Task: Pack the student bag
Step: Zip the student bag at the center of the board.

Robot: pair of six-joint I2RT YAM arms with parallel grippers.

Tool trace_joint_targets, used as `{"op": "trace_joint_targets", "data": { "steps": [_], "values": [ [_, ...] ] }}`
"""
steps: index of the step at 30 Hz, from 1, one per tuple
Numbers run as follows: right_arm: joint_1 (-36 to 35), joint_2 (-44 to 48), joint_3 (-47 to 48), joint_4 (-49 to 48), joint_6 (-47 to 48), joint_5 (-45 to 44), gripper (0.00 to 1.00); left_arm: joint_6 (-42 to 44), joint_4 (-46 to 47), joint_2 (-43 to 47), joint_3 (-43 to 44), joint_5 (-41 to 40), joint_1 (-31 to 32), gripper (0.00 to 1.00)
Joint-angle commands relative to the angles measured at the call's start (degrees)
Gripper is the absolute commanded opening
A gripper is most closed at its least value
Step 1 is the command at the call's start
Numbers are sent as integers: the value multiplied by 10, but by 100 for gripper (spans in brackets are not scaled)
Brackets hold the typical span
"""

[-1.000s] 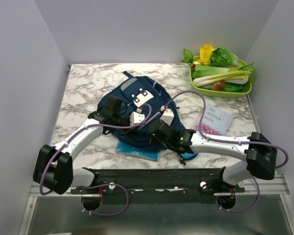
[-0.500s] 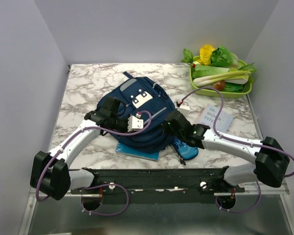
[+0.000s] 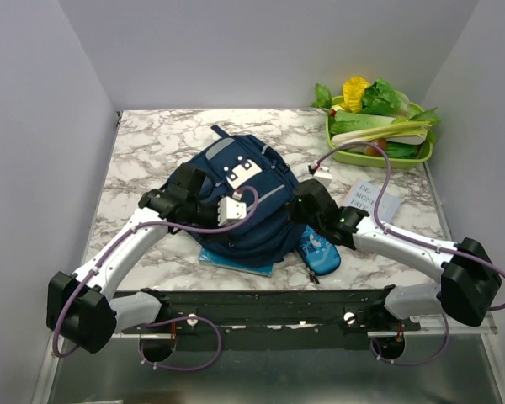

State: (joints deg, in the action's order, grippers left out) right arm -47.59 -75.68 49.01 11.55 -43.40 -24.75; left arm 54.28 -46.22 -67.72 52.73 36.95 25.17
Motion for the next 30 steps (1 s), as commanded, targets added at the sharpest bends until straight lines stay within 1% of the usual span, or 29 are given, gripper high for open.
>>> {"op": "trace_joint_targets", "data": {
  "steps": [1,3,4,7,8,10,11,16,17,21,25,28,30],
  "values": [
    [5,-6,-24,-48,-1,38,1,-199,62,-9,86,1,30,69],
    [4,-4,-31,-59,-9,48,1,-278,103,-19,99,-13,57,69],
    [5,-2,-37,-62,-12,49,1,-300,113,-28,106,-29,66,69],
    [5,8,-43,-72,-15,56,1,-357,161,-50,94,-62,100,69],
    [4,12,-44,-75,-16,58,1,-370,184,-57,88,-84,105,68],
    [5,16,-45,-78,-18,59,1,-397,207,-78,68,-102,113,67],
    [4,19,-51,-84,-18,61,1,-395,228,-83,63,-128,115,66],
    [4,28,-63,-101,-29,79,1,-378,270,-113,58,-159,121,65],
    [4,28,-63,-102,-31,81,1,-372,279,-117,59,-163,131,65],
    [5,26,-65,-101,-38,85,1,-348,272,-150,90,-163,165,66],
    [5,26,-67,-101,-45,92,1,-349,271,-183,126,-156,185,66],
    [4,27,-67,-100,-46,93,1,-349,276,-195,125,-156,191,66],
    [5,32,-68,-101,-44,95,1,-349,284,-199,119,-170,191,65]
  ]
}}
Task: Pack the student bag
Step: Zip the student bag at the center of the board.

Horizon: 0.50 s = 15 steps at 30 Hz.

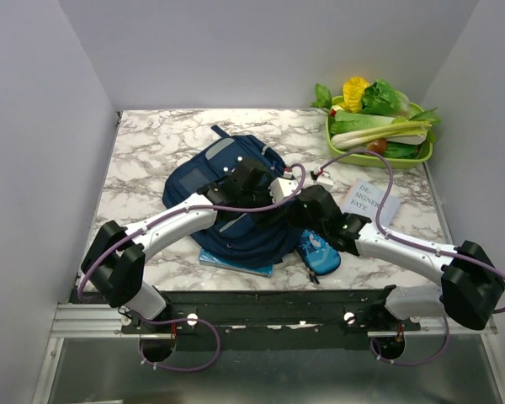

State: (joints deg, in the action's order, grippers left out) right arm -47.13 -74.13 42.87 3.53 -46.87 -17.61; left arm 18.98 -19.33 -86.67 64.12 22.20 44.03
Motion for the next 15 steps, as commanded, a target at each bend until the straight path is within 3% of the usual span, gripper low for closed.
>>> {"op": "trace_joint_targets", "data": {
  "steps": [1,8,15],
  "values": [
    [0,17,-7,-19,-9,23,1,5,19,-11,-3,-29,4,65],
    [-1,26,-11,-19,-9,25,1,21,20,-30,-19,-72,11,54],
    [18,37,-23,-12,-5,17,1,17,-1,-17,-19,-47,12,22]
  ]
}}
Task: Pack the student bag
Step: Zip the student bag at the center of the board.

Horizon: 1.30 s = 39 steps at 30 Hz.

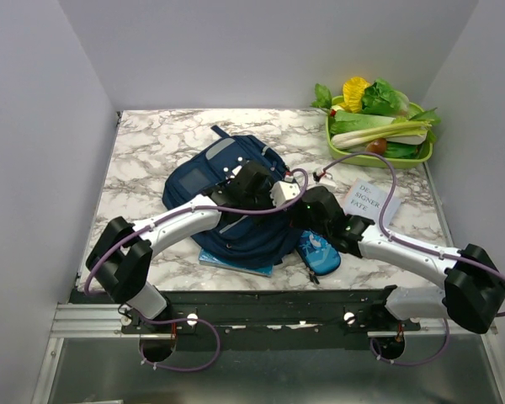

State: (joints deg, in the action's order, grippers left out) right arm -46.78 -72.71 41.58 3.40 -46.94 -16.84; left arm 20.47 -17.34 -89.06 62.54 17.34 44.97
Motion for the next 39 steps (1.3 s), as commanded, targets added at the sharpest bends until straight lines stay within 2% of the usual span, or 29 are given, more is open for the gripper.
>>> {"op": "trace_joint_targets", "data": {
  "steps": [1,7,9,18,29,31,32,34,35,38,39],
  "values": [
    [20,25,-12,-9,-3,10,1,3,-25,13,-1,2,2,20],
    [69,30,-16,-8,32,23,1,25,-81,48,-15,8,2,20],
    [80,22,-8,-6,48,32,1,26,-100,56,-22,32,2,20],
    [106,-15,31,2,97,38,1,49,-146,85,-27,72,4,20],
    [110,-119,130,-14,135,81,1,147,-254,94,6,184,8,18],
    [110,-124,142,-16,135,88,8,155,-265,95,12,189,7,18],
    [110,-122,143,-16,135,88,21,158,-270,95,13,188,7,18],
    [111,-112,146,-16,141,74,32,160,-271,98,15,177,6,17],
    [111,-105,145,-16,143,68,42,158,-268,100,16,171,6,16],
    [120,-68,126,-19,148,55,54,145,-258,107,24,149,-6,10],
    [124,-57,116,-24,149,52,55,141,-258,108,27,144,-15,5]
  ]
}}
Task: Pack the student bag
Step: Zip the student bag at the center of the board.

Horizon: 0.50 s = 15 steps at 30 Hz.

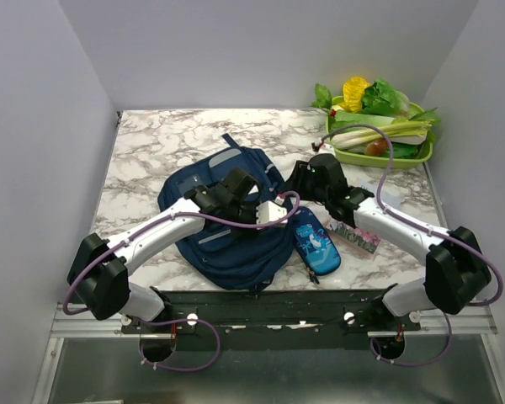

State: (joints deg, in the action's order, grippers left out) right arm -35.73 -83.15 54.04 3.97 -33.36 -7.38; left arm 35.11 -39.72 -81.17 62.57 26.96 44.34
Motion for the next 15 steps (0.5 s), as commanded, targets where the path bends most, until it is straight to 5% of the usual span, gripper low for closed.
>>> {"op": "trace_joint_targets", "data": {
  "steps": [1,9,15],
  "values": [
    [16,60,-18,-34,20,-49,55,-1,-38,35,37,41,-14,4],
    [19,142,-149,-90,72,-39,51,202,-139,121,56,17,-62,0],
    [19,177,-213,-153,121,45,50,204,-176,144,26,47,-79,0]
  ]
}}
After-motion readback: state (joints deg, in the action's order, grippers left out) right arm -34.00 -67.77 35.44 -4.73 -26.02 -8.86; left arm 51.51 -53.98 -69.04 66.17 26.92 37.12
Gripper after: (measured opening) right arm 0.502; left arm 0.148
